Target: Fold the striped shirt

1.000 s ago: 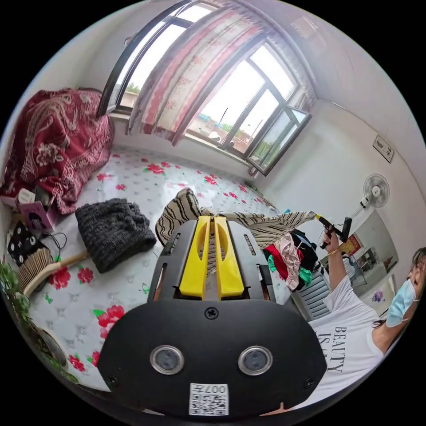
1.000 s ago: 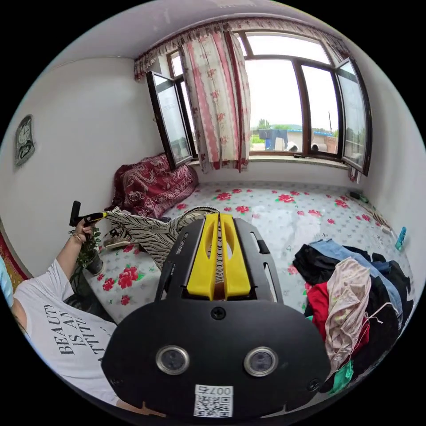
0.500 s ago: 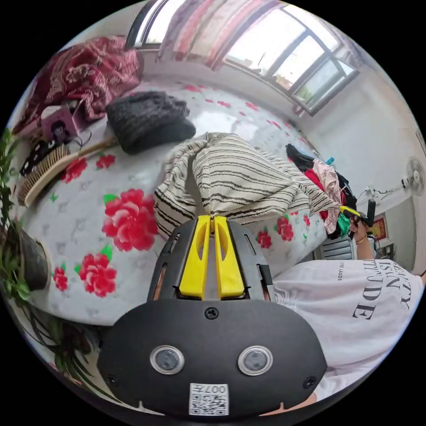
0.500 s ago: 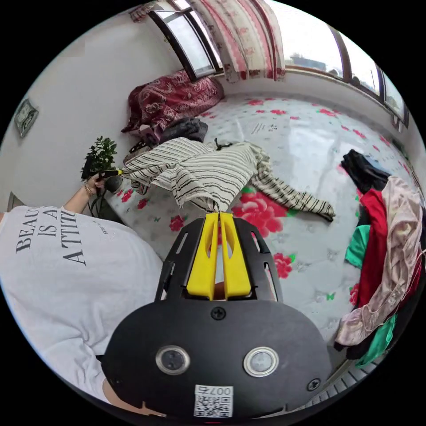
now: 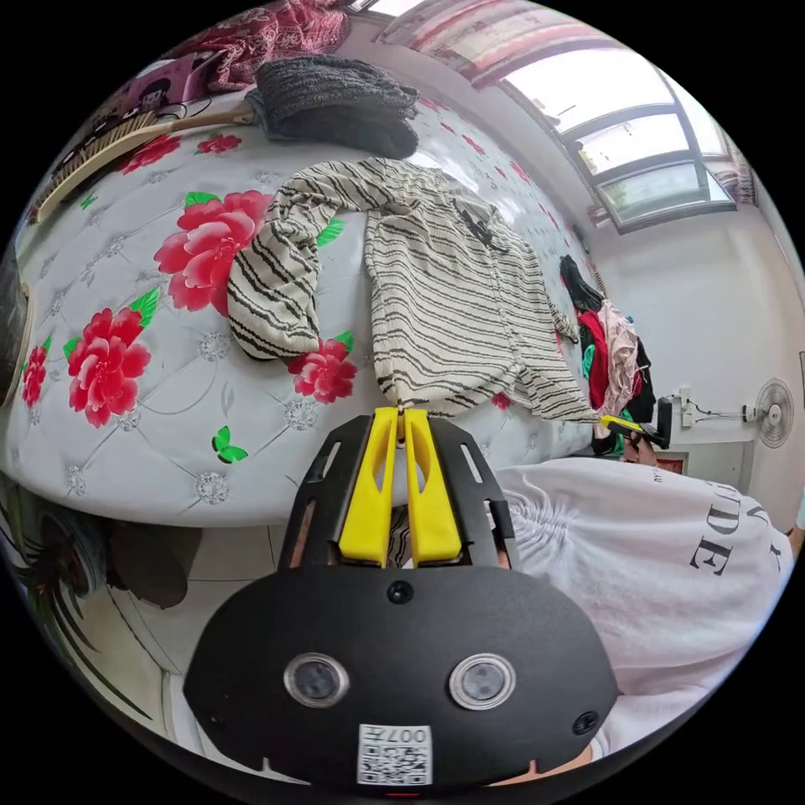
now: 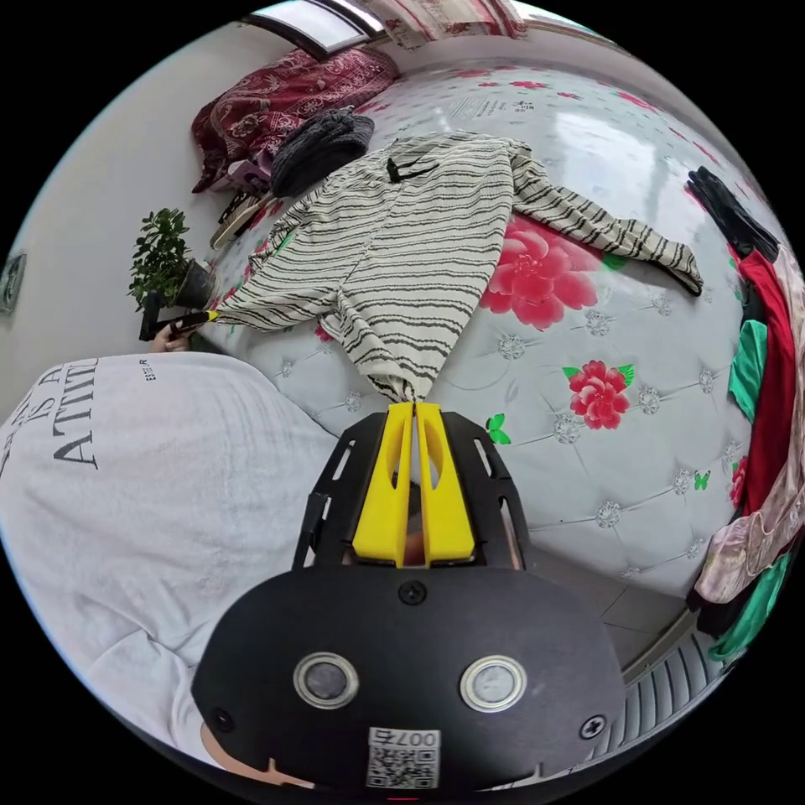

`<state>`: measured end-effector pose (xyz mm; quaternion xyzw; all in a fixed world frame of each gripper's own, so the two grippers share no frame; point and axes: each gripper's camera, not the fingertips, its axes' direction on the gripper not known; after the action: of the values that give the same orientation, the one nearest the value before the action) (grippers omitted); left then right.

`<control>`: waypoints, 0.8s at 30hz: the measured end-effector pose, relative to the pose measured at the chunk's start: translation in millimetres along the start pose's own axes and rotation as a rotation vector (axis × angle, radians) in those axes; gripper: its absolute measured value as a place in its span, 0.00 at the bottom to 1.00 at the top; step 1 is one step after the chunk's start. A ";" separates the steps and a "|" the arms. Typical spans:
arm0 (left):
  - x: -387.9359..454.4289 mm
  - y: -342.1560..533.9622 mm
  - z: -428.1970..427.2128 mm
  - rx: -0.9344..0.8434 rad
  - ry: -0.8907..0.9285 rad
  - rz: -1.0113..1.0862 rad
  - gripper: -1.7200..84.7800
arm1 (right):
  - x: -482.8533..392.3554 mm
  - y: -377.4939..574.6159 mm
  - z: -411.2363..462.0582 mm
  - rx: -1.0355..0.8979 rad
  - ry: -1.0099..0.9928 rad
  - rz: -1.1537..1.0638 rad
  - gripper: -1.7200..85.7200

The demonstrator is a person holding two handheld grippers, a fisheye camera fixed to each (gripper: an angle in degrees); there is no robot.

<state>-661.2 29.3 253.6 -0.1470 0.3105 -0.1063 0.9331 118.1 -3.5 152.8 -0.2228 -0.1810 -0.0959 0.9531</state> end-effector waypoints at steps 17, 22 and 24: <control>127.2 -111.3 -196.5 0.464 0.219 0.256 0.01 | -60.1 -56.0 -244.1 0.734 -0.053 -0.182 0.02; 98.0 -67.3 -153.4 0.312 0.134 0.164 0.01 | -39.5 -17.6 -167.8 0.479 -0.094 -0.153 0.02; 67.1 -51.5 -106.1 0.173 0.085 0.037 0.01 | -22.5 -7.0 -110.8 0.327 -0.077 -0.077 0.02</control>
<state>-678.8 -60.3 153.2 -0.0557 0.3419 -0.1217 0.9301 129.2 -58.2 54.3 -0.0613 -0.2390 -0.0929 0.9646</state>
